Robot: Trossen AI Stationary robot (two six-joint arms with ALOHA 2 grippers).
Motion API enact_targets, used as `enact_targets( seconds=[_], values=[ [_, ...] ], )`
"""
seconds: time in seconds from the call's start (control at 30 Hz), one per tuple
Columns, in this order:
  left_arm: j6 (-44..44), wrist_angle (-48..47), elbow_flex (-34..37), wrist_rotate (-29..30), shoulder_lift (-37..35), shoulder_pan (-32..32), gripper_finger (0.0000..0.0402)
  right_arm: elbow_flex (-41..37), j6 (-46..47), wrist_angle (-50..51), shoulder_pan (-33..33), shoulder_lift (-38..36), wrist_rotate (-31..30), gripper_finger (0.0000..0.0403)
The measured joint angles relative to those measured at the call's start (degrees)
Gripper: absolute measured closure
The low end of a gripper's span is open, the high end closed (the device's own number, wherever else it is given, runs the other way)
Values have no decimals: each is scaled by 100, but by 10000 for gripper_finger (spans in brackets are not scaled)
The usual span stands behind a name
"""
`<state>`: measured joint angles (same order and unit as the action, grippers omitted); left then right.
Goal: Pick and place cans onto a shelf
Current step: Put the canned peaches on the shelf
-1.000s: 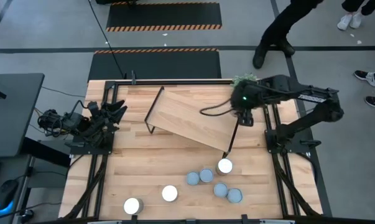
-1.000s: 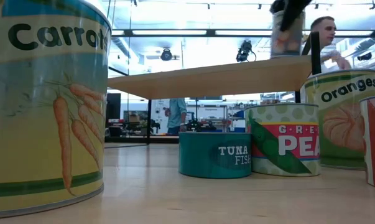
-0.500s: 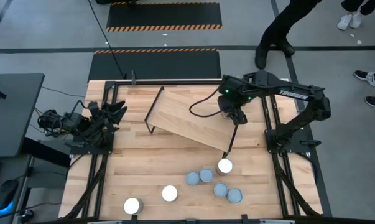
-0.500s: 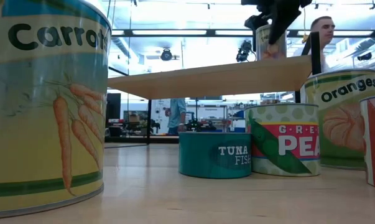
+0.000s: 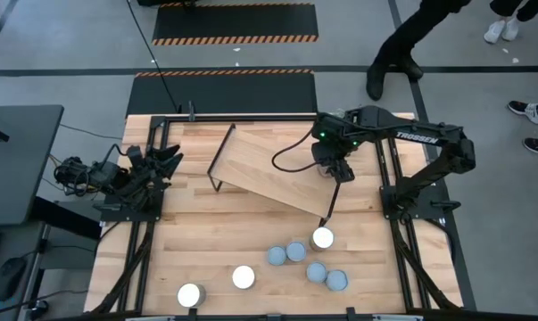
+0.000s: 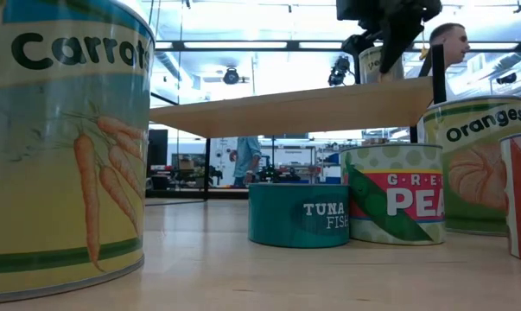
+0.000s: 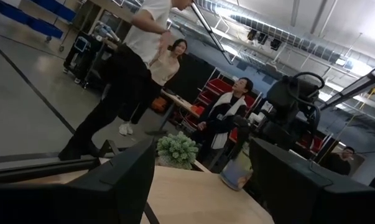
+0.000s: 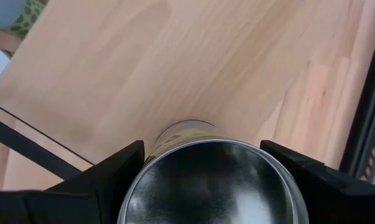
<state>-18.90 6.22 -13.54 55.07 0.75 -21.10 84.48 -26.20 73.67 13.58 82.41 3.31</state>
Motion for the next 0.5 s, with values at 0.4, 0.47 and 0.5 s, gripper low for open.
enact_targets(
  seconds=[0.4, 0.47, 0.5],
  values=[
    [0, -17, 0, -27, 0, 0, 134, -17, 200, 4, 93, 0, 131, 43],
    [0, -17, 0, -27, 0, -1, 134, -17, 223, 4, 116, 0, 131, 32],
    [0, -17, 0, -27, 0, 0, 134, -17, 223, 4, 117, 0, 125, 27]
  ],
)
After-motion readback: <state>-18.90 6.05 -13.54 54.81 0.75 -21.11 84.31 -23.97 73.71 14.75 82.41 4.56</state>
